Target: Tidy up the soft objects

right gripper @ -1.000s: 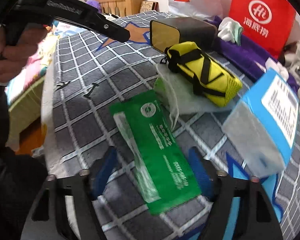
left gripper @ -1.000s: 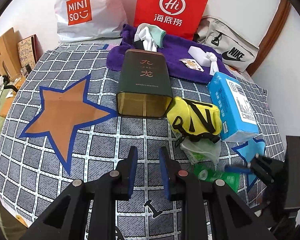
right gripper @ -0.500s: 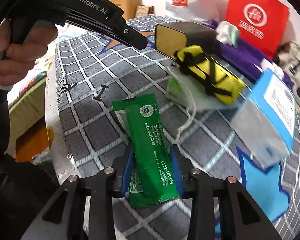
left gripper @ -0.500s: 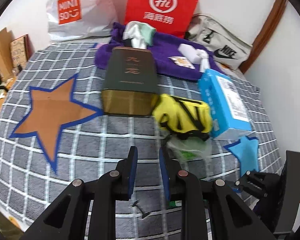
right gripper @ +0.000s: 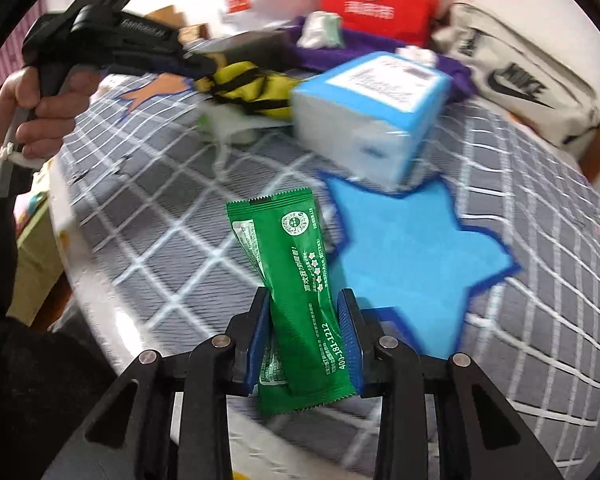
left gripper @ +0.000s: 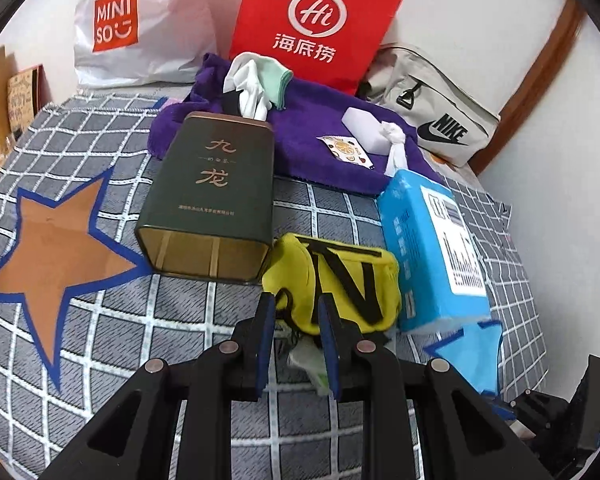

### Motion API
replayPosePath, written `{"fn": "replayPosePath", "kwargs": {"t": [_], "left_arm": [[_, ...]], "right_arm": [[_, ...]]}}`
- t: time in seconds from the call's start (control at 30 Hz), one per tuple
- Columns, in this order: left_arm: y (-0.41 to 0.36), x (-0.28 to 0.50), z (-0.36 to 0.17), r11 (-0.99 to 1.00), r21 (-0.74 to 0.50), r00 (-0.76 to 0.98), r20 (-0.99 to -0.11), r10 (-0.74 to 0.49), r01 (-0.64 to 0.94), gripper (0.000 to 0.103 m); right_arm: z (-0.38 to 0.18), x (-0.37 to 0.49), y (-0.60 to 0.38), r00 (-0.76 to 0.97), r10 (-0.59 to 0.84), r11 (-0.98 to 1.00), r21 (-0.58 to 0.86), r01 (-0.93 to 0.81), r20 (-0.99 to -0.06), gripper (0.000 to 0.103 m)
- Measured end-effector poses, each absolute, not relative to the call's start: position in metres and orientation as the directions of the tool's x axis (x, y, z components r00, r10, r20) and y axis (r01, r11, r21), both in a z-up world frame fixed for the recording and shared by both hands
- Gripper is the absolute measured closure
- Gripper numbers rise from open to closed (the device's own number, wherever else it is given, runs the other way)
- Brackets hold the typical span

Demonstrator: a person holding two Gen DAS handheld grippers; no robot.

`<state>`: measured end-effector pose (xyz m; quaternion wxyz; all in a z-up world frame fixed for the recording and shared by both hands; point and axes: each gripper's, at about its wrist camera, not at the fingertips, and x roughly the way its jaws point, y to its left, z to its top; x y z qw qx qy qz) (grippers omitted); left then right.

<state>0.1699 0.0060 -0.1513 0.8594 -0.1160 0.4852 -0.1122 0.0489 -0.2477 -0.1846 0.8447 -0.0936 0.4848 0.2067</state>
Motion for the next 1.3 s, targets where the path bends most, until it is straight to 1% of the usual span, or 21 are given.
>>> {"fn": "replayPosePath", "kwargs": {"t": [0.1, 0.27, 0.3, 0.33, 0.37, 0.4, 0.47, 0.57, 0.6, 0.63, 0.67, 0.7, 0.73, 0.8, 0.93, 1.0, 1.3], "left_arm": [[0.004, 0.177, -0.156, 0.949, -0.311, 0.492, -0.819, -0.297, 0.054, 0.082], [-0.003, 0.185, -0.162, 0.965, -0.259, 0.467, -0.848, -0.251, 0.048, 0.082], [-0.005, 0.186, -0.163, 0.968, -0.245, 0.461, -0.855, -0.239, 0.047, 0.079], [-0.006, 0.188, -0.166, 0.972, -0.231, 0.450, -0.864, -0.226, 0.045, 0.076], [-0.007, 0.189, -0.169, 0.974, -0.223, 0.442, -0.871, -0.217, 0.039, 0.070], [-0.007, 0.190, -0.171, 0.975, -0.220, 0.441, -0.872, -0.211, 0.033, 0.068], [-0.005, 0.191, -0.172, 0.972, -0.233, 0.447, -0.867, -0.219, 0.025, 0.068], [-0.006, 0.194, -0.175, 0.972, -0.233, 0.443, -0.870, -0.218, 0.022, 0.069], [-0.008, 0.194, -0.176, 0.972, -0.233, 0.445, -0.868, -0.221, 0.028, 0.077], [-0.010, 0.194, -0.176, 0.971, -0.234, 0.445, -0.865, -0.232, 0.050, 0.078], [-0.013, 0.193, -0.175, 0.974, -0.220, 0.451, -0.864, -0.224, 0.061, 0.079], [-0.013, 0.191, -0.173, 0.975, -0.212, 0.460, -0.860, -0.219, 0.068, 0.082], [-0.013, 0.189, -0.171, 0.973, -0.215, 0.465, -0.856, -0.226, 0.078, 0.082], [-0.010, 0.185, -0.166, 0.968, -0.238, 0.469, -0.847, -0.250, 0.085, 0.083], [-0.001, 0.172, -0.152, 0.959, -0.267, 0.497, -0.822, -0.278, 0.096, 0.084], [0.002, 0.165, -0.146, 0.955, -0.278, 0.506, -0.812, -0.293, 0.107, 0.088], [0.018, 0.141, -0.133, 0.956, -0.277, 0.540, -0.791, -0.286, 0.101, 0.089]], "right_arm": [[-0.185, 0.063, -0.253, 0.469, 0.254, 0.924, 0.069, -0.376, -0.846, 0.068], [-0.192, 0.076, -0.247, 0.462, 0.278, 0.925, 0.104, -0.366, -0.842, 0.063], [-0.192, 0.078, -0.247, 0.464, 0.287, 0.923, 0.112, -0.368, -0.838, 0.059], [-0.192, 0.081, -0.246, 0.461, 0.296, 0.921, 0.123, -0.370, -0.836, 0.058], [-0.192, 0.082, -0.245, 0.463, 0.300, 0.921, 0.126, -0.369, -0.834, 0.056], [-0.193, 0.084, -0.243, 0.463, 0.299, 0.921, 0.126, -0.369, -0.834, 0.053], [-0.193, 0.087, -0.239, 0.472, 0.295, 0.922, 0.119, -0.368, -0.831, 0.050], [-0.195, 0.088, -0.232, 0.492, 0.274, 0.925, 0.087, -0.369, -0.826, 0.050], [-0.196, 0.089, -0.230, 0.502, 0.259, 0.928, 0.068, -0.366, -0.826, 0.054], [-0.196, 0.089, -0.229, 0.506, 0.255, 0.929, 0.062, -0.366, -0.824, 0.058], [-0.195, 0.089, -0.229, 0.508, 0.259, 0.928, 0.065, -0.367, -0.822, 0.066], [-0.194, 0.090, -0.230, 0.505, 0.264, 0.929, 0.075, -0.363, -0.822, 0.068], [-0.194, 0.090, -0.231, 0.499, 0.269, 0.930, 0.088, -0.357, -0.824, 0.070], [-0.192, 0.090, -0.234, 0.490, 0.280, 0.930, 0.107, -0.351, -0.825, 0.077], [-0.189, 0.085, -0.232, 0.483, 0.295, 0.926, 0.121, -0.358, -0.825, 0.078], [-0.187, 0.083, -0.230, 0.484, 0.295, 0.928, 0.126, -0.350, -0.824, 0.079], [-0.169, 0.074, -0.225, 0.507, 0.294, 0.933, 0.127, -0.338, -0.810, 0.079]]}}
